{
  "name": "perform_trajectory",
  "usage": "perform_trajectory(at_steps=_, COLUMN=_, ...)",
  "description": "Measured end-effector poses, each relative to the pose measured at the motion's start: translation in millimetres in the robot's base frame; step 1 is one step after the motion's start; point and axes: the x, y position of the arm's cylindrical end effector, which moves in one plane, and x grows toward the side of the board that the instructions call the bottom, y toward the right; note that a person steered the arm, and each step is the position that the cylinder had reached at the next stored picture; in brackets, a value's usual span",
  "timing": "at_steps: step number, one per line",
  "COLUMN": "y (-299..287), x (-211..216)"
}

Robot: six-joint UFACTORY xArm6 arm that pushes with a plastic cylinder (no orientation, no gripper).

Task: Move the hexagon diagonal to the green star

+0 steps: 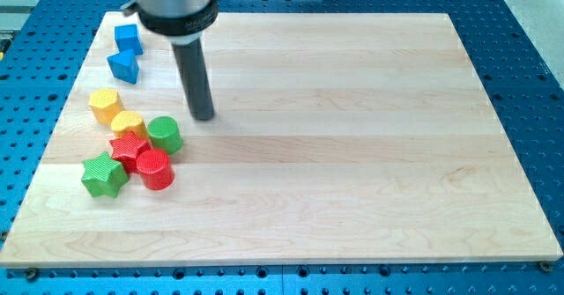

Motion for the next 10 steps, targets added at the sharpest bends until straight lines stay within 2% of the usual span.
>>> perform_trajectory(at_steps=1, y=-12, x=-36)
perform_trajectory(at_steps=7, y=-140, x=-30)
perform_trajectory(at_steps=9, y=-147, x=-9)
perform_trajectory(at_steps=10, y=-119, x=-18)
